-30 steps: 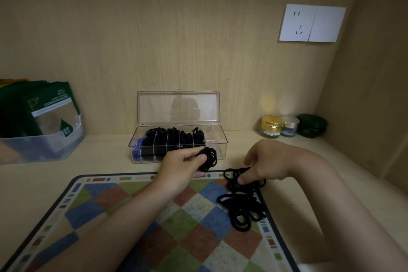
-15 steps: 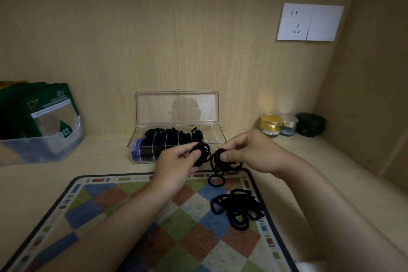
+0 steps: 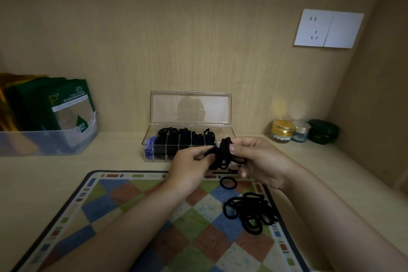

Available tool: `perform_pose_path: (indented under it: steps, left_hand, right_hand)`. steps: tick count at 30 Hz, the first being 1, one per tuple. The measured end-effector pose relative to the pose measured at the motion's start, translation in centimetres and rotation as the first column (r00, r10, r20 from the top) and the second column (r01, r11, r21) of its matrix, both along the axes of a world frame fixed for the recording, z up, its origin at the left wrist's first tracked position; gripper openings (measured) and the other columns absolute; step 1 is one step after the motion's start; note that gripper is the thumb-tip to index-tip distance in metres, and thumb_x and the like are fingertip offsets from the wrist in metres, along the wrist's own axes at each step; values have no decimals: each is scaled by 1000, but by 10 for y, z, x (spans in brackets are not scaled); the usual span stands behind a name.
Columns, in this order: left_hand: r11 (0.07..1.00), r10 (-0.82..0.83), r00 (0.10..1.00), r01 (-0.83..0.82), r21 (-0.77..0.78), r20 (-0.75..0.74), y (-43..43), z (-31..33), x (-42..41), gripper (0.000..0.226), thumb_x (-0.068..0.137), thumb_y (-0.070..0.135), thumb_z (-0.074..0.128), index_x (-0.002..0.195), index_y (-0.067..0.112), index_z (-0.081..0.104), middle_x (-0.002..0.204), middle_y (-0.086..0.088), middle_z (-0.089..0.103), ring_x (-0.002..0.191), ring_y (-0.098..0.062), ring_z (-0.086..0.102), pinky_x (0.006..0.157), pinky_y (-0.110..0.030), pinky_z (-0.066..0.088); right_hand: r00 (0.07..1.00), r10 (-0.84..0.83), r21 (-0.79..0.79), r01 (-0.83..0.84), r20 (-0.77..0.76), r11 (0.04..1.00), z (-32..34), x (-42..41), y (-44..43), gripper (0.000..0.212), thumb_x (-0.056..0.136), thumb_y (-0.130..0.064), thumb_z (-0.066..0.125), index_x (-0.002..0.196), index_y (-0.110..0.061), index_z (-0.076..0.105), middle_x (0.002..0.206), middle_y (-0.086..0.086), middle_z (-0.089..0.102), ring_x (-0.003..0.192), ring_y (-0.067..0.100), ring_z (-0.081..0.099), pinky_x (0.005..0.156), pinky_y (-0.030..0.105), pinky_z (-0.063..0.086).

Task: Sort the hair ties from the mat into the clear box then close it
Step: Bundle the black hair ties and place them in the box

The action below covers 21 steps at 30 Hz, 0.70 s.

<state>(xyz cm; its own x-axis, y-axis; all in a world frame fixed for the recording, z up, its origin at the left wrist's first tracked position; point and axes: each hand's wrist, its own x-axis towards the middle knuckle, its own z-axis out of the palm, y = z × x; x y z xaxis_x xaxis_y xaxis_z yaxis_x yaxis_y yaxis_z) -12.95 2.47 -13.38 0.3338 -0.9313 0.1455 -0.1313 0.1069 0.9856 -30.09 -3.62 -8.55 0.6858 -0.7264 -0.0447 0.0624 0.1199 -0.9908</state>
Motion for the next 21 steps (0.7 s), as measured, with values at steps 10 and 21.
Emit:
perform_pose_path:
  steps: [10,21]
  left_hand:
    - [948,-273,907,310,70,-322,3,6,-2,33,102,29,52,124,9,66,110,-15,75,103,-27,73,92,-42,57]
    - [986,-114,969,138,97,-218,2,7,6,22,95,11,63,115,13,73,106,-9,76,94,-18,75,83,-33,61]
  right_hand:
    - [895,-371,-265,306,-248,914,-10,11,-1,13,85,-14,76,93,-3,75,68,4,74,53,13,67,45,25,36]
    - [899,-365,-283,294,-242,913,-11,13,-1,17,83,-16,79,90,-1,76,78,12,75,59,16,69,41,24,49]
